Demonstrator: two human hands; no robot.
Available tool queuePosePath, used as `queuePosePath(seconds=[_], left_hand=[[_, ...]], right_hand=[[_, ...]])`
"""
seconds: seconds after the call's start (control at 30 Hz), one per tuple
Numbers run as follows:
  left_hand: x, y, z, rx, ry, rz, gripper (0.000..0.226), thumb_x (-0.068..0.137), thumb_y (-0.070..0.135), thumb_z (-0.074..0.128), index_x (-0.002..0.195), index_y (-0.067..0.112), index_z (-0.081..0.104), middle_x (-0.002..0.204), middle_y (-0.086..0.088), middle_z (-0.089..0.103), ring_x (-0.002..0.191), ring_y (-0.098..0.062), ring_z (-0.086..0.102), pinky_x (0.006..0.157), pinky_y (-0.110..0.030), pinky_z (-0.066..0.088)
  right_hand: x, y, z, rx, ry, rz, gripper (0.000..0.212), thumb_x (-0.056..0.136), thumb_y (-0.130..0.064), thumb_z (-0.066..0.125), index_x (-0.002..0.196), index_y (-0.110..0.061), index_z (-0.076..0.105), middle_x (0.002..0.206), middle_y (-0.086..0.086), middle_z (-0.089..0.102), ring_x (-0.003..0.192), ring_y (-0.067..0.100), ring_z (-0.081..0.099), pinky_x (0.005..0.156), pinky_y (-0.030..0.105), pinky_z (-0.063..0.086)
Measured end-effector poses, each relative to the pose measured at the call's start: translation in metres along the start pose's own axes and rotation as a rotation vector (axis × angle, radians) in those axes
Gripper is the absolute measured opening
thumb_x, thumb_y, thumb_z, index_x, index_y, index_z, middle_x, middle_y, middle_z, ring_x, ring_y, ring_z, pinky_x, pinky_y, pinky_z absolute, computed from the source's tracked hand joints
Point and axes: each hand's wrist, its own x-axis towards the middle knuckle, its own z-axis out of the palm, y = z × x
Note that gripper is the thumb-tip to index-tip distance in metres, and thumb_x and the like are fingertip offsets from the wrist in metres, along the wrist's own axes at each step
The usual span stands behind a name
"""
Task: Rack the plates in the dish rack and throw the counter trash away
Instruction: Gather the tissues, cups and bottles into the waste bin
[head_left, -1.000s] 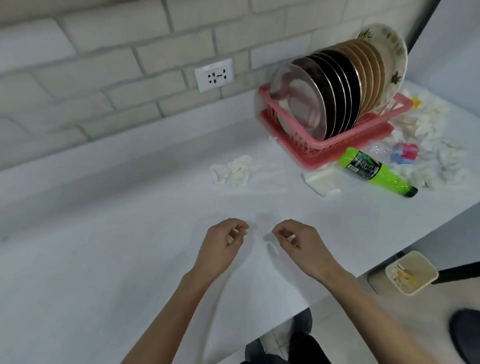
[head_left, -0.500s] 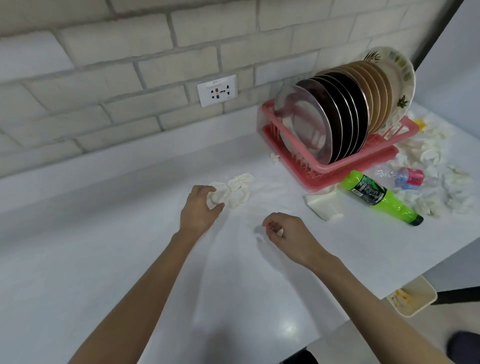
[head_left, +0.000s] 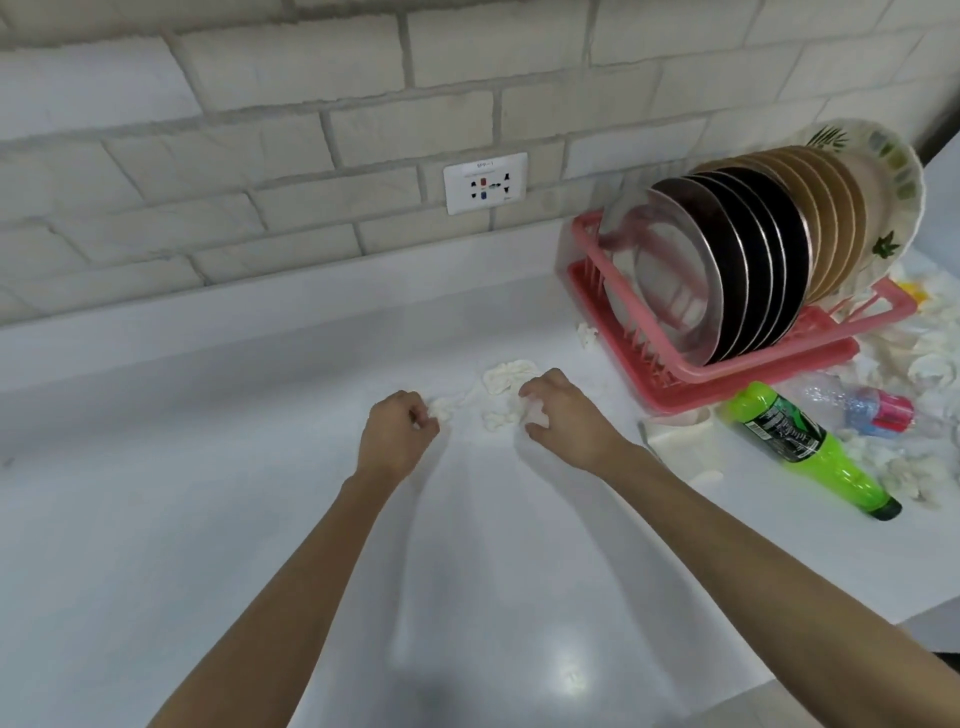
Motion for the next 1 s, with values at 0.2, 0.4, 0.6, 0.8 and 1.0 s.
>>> queuePosePath(seconds=[0.2,0.4,0.6,0.8,1.0], left_hand=[[-0.019,-0.021,-0.009,-0.098,0.026,-0.014,0.029,0.081,0.002,0.063,0.102,0.021,0.063,0.080,0.005,0.059,0.073,-0.012,0.054,0.063,-0.016,0.040],[-0.029,-0.032,-0.008,-0.021,0.007,-0.010,0.023,0.089,0.008,0.058,0.102,0.018,0.074,0.096,0.002,0.058,0.083,-0.014,0.059,0.074,-0.023,0.043],[-0.029,-0.026,-0.008,0.018,-0.045,0.020,0.018,0.081,0.017,0.075,0.080,0.025,0.058,0.096,0.013,0.051,0.079,-0.004,0.055,0.068,-0.015,0.043],[-0.031,-0.023,-0.008,0.027,-0.067,0.013,0.026,0.075,0.005,0.066,0.068,0.024,0.049,0.082,0.004,0.057,0.072,-0.016,0.053,0.066,-0.032,0.046],[-0.035,-0.024,-0.009,-0.016,-0.085,-0.005,0.021,0.076,0.000,0.059,0.081,0.020,0.057,0.080,0.005,0.060,0.074,-0.013,0.056,0.064,-0.026,0.045]], right_hand=[[0.039,-0.001,0.002,-0.262,-0.129,-0.041,0.068,0.084,-0.021,0.068,0.143,-0.012,0.037,0.128,0.011,0.040,0.116,0.030,0.042,0.095,0.040,0.043],[0.051,0.001,0.006,-0.264,-0.133,-0.095,0.040,0.087,-0.016,0.061,0.126,-0.013,0.055,0.117,0.007,0.049,0.111,0.026,0.043,0.088,0.033,0.041],[0.049,-0.003,0.003,-0.167,-0.055,-0.153,0.022,0.089,-0.023,0.062,0.108,-0.012,0.061,0.107,0.001,0.053,0.103,0.021,0.045,0.085,0.032,0.043],[0.043,-0.010,-0.009,-0.052,0.000,-0.181,0.022,0.088,-0.029,0.066,0.100,-0.013,0.056,0.095,-0.005,0.049,0.086,0.014,0.043,0.073,0.028,0.038],[0.037,-0.009,-0.017,-0.013,-0.056,-0.113,0.032,0.087,-0.034,0.068,0.110,-0.016,0.055,0.091,-0.003,0.060,0.082,0.019,0.057,0.073,0.033,0.049]])
